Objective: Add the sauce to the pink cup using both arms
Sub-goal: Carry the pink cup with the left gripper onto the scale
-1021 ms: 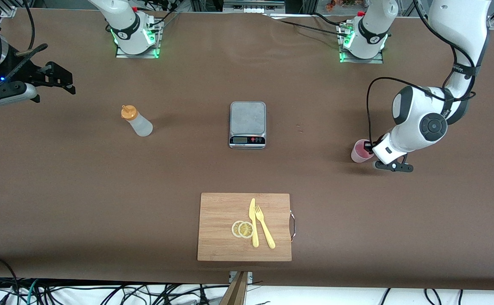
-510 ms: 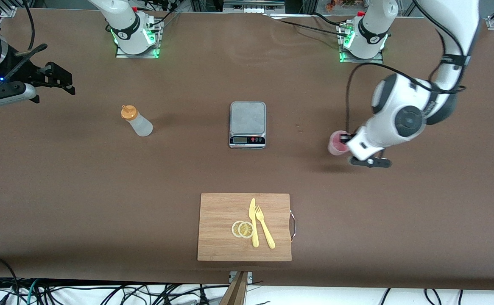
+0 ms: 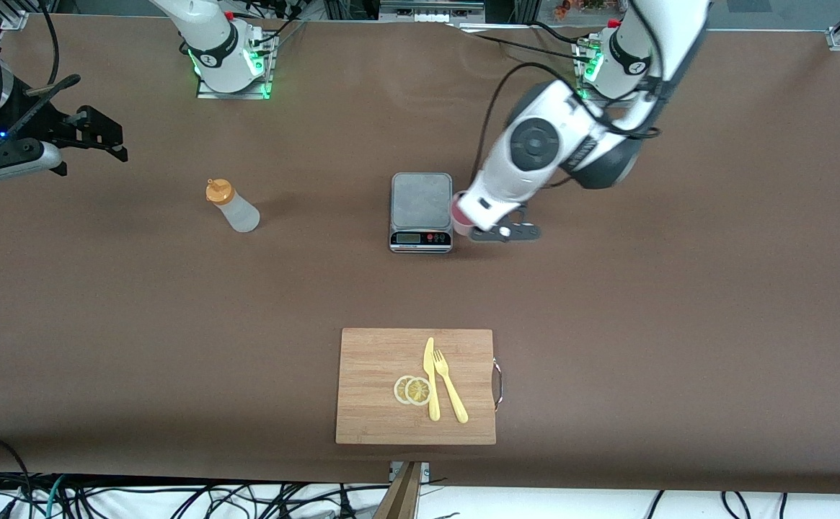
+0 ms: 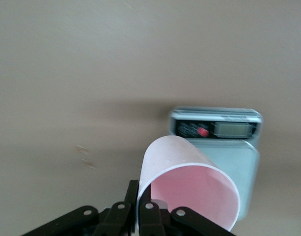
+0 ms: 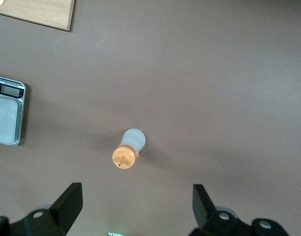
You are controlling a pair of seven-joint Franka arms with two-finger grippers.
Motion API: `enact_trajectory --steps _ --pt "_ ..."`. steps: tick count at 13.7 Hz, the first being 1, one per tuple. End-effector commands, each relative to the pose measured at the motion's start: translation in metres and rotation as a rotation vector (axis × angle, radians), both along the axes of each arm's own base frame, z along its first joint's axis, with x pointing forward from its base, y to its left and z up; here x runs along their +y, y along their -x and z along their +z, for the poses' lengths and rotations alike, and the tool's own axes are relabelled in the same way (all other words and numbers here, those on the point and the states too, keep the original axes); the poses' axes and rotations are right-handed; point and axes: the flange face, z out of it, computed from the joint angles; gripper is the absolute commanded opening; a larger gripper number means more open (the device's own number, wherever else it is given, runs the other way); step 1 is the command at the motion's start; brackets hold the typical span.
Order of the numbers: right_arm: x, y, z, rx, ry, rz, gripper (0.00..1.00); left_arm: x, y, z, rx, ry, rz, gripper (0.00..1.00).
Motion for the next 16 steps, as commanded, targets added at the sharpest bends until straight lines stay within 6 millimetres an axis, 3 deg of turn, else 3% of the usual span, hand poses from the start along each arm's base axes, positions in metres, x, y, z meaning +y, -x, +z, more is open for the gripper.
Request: enact_trajectory --steps 1,3,6,7,8,9,12,14,16 --pt "-0.002 0.004 0.004 -0.011 -0.015 -0.016 0.99 -0.054 0.016 -0.015 0.013 0.041 -0.002 0.0" --pt "-0.002 0.004 0.005 -0.011 -0.013 -0.014 0.99 -0.07 0.028 -0.034 0.024 0.044 -0.012 0.0" --pt "-0.005 0.003 0.001 0.002 -0.013 -0.019 0.99 -0.069 0.03 -0.056 0.048 0.028 -0.014 0.0" --pt "-0.005 0.003 0.001 0.001 -0.011 -0.018 0.99 -0.068 0.029 -0.057 0.051 0.03 -0.006 0.07" --pt "-0.005 0.003 0.0 0.003 -0.011 -0.018 0.99 -0.066 0.028 -0.057 0.054 0.028 0.006 0.78" --pt "-0.005 0.003 0.001 0.003 -0.011 -0.018 0.99 -0.069 0.03 -0.056 0.055 0.023 0.022 1.0" --pt "-0.008 0.0 -0.002 0.001 -0.013 -0.022 0.99 -0.055 0.019 -0.044 0.061 0.015 0.042 1.0" --pt "-0.011 -0.003 0.006 -0.02 -0.015 -0.03 0.99 -0.05 0.022 -0.016 0.063 -0.003 0.035 1.0" --pt "-0.01 -0.011 -0.002 -0.005 -0.014 -0.014 0.99 -0.028 0.015 0.024 0.054 -0.029 0.049 1.0"
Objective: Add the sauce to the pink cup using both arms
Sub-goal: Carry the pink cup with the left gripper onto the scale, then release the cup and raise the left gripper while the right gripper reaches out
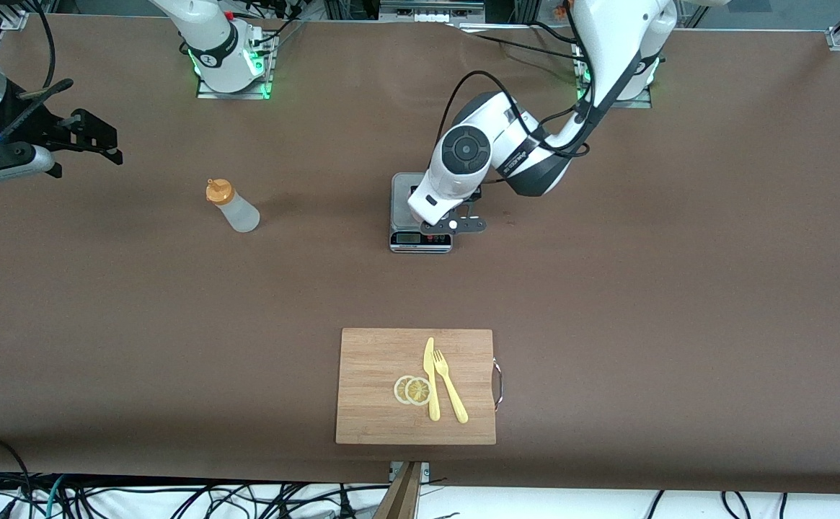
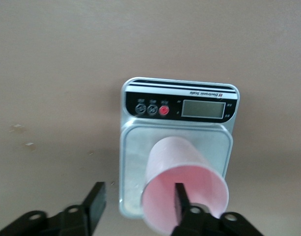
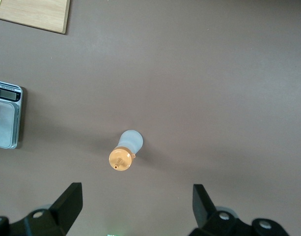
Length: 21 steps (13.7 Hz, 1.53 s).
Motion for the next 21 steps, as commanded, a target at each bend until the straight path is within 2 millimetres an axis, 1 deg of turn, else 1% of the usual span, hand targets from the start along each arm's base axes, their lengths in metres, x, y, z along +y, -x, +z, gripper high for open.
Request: enact_trajectory --steps 1,2,4,6,8,9,10,11,12,13,14,15,16,17,18,20,21 --pt "0.001 -0.012 -0.009 0.016 -0.012 0.005 0.99 0.037 -0.01 0.069 -0.005 -0.021 0.046 1.0" --pt "0.002 -0.014 -0.015 0.025 -0.012 0.007 0.99 0.05 -0.014 0.09 -0.014 -0.027 0.061 1.0" --pt "0.004 -0.013 -0.018 0.038 -0.012 0.019 0.99 0.079 -0.024 0.116 -0.02 -0.047 0.1 1.0" --pt "0.008 -0.012 -0.02 0.052 -0.015 0.06 0.99 0.118 -0.039 0.143 -0.036 -0.056 0.155 1.0" --pt "0.014 -0.008 -0.027 0.085 -0.023 0.185 0.99 0.133 -0.039 0.163 -0.053 -0.052 0.102 1.0" --pt "0.019 -0.007 -0.031 0.102 -0.031 0.274 0.99 0.156 -0.045 0.179 -0.067 -0.05 0.097 1.0" --pt "0.02 -0.007 -0.042 0.127 -0.044 0.362 0.99 0.178 -0.049 0.189 -0.066 -0.05 0.074 1.0" --pt "0.021 -0.005 -0.048 0.134 -0.06 0.451 0.99 0.199 -0.056 0.194 -0.068 -0.038 0.032 1.0" --pt "0.023 -0.005 -0.048 0.129 -0.083 0.499 0.99 0.212 -0.058 0.196 -0.062 -0.025 -0.046 1.0" --pt "0.02 -0.006 -0.049 0.125 -0.11 0.529 0.99 0.217 -0.053 0.199 -0.039 -0.03 -0.105 1.0" --pt "0.02 -0.008 -0.052 0.115 -0.128 0.576 0.99 0.222 -0.052 0.199 -0.023 -0.039 -0.122 1.0" --pt "0.019 -0.01 -0.055 0.105 -0.151 0.614 0.99 0.227 -0.051 0.206 -0.032 -0.047 -0.128 1.0" --pt "0.016 -0.012 -0.064 0.109 -0.174 0.637 0.99 0.239 -0.051 0.211 -0.029 -0.042 -0.159 1.0" --pt "0.012 -0.013 -0.072 0.099 -0.196 0.668 0.99 0.249 -0.051 0.219 -0.035 -0.032 -0.202 1.0" --pt "0.008 -0.013 -0.082 0.088 -0.215 0.698 0.99 0.262 -0.054 0.222 -0.039 -0.025 -0.218 1.0" --pt "-0.006 -0.013 -0.104 0.061 -0.268 0.758 0.99 0.313 -0.062 0.23 -0.052 -0.016 -0.184 1.0" --pt "-0.014 -0.012 -0.116 0.046 -0.286 0.792 0.99 0.336 -0.064 0.237 -0.068 -0.008 -0.204 1.0"
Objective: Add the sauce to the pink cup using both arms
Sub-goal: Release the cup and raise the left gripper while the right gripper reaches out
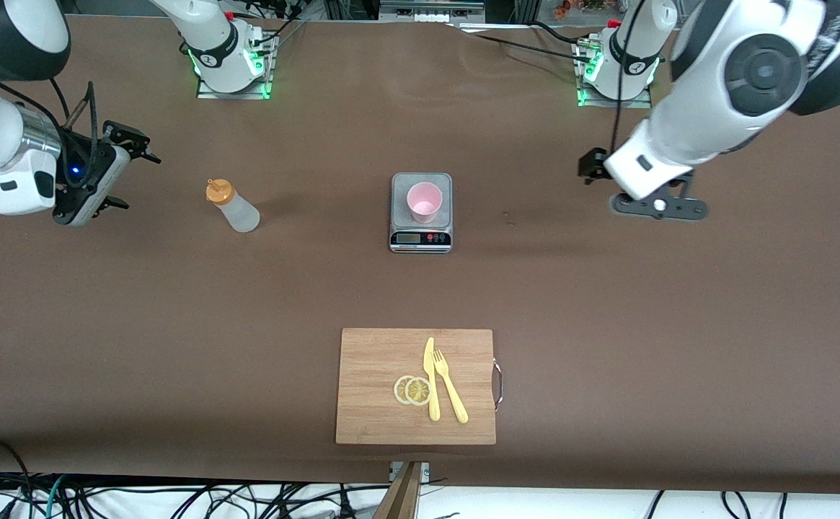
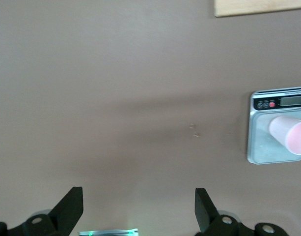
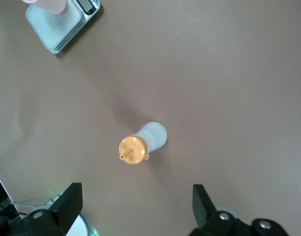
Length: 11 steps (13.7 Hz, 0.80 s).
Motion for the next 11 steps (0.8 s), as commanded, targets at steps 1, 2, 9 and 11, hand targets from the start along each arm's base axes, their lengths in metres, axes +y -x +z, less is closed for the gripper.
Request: enact_trajectory --steps 1,2,9,11 --pt "-0.022 0.005 -0.028 -0.025 -0.088 0.088 0.99 0.064 0.004 0.023 -0.029 0.04 -0.058 1.0" --pt "-0.031 0.007 -0.04 -0.022 -0.136 0.121 0.99 0.091 0.001 0.025 -0.036 0.048 -0.067 1.0" --pt "-0.112 0.017 -0.117 -0.068 -0.454 0.327 0.99 0.16 0.002 0.053 -0.106 -0.086 -0.051 1.0" --pt "-0.126 0.017 -0.145 -0.108 -0.565 0.402 0.99 0.183 0.0 0.049 -0.102 -0.016 0.013 1.0"
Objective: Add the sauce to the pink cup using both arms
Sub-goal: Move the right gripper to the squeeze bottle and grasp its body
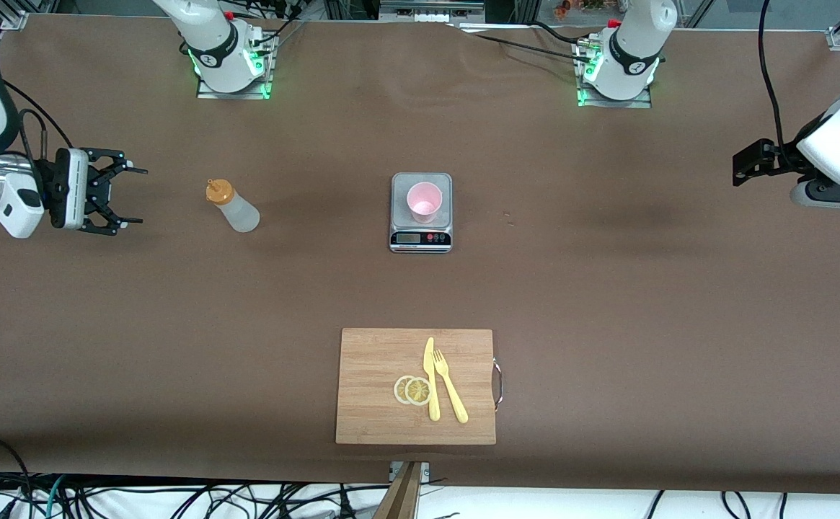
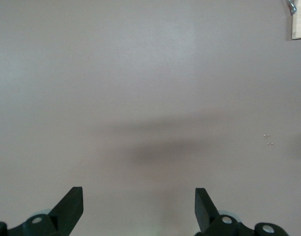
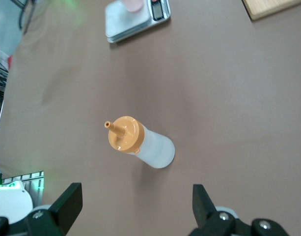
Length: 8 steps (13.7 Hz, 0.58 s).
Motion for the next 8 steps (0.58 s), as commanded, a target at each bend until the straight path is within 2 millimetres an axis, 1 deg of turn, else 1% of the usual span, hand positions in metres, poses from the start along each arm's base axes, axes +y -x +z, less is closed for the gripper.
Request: enact_trajectory --steps 1,4,5,7,8 --pt "-0.013 0.0 -0.034 -0.051 -0.157 0.084 0.99 0.016 0.001 -0.002 -0.019 0.048 0.02 1.0" --pt "-0.018 0.004 -0.067 -0.088 -0.293 0.153 0.99 0.018 0.003 0.001 -0.042 0.049 0.023 1.0" --pt "-0.018 0.006 -0.082 -0.088 -0.343 0.18 0.99 0.017 0.003 0.001 -0.04 0.046 0.023 1.0" --pt "-0.017 0.01 -0.105 -0.103 -0.407 0.226 0.99 0.005 0.003 -0.003 -0.033 0.045 0.011 1.0" --pt "-0.018 0.012 -0.115 -0.109 -0.423 0.247 0.99 -0.006 0.003 -0.002 -0.031 0.045 -0.009 1.0"
